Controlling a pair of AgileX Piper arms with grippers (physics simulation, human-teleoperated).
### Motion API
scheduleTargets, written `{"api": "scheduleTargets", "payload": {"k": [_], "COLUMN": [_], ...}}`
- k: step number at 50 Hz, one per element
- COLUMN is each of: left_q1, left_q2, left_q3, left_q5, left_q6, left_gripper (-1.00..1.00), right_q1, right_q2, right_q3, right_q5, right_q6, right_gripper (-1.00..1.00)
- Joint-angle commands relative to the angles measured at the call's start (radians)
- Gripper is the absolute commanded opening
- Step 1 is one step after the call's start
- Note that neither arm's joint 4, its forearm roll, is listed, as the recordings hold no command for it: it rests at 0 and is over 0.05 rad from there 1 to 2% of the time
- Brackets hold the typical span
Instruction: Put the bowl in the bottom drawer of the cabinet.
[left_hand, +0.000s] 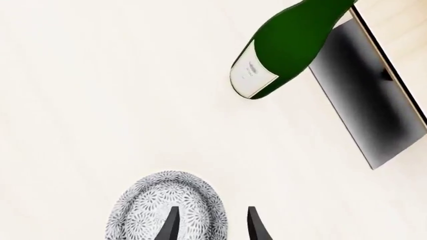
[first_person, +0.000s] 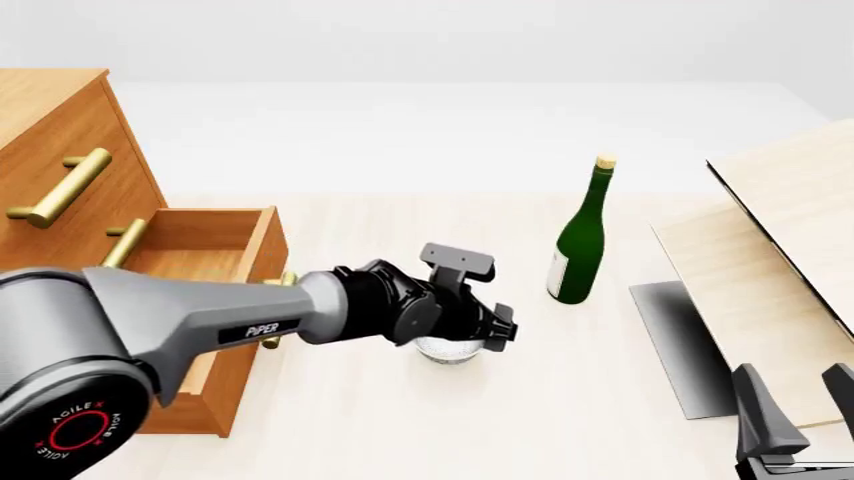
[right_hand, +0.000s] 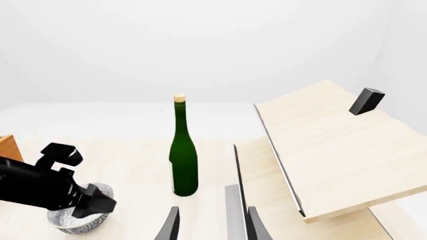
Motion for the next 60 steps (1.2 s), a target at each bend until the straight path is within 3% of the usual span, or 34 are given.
{"api": "scheduleTargets", "payload": {"k": [1, 60], "left_q1": [-0.012, -0.036], "left_q2": [0.014, 0.067], "left_q3": [0.006, 0.026], "left_q5": [-0.023, -0.064], "left_q6": [-0.013, -0.090], "left_gripper": [1.00, 1.00], "right_q1": [0.000, 0.000], "right_q2": [0.000, 0.000], "right_q3": [0.000, 0.000], "right_q5": [0.000, 0.000], "right_q6": [0.000, 0.000], "right_gripper": [1.00, 1.00]}}
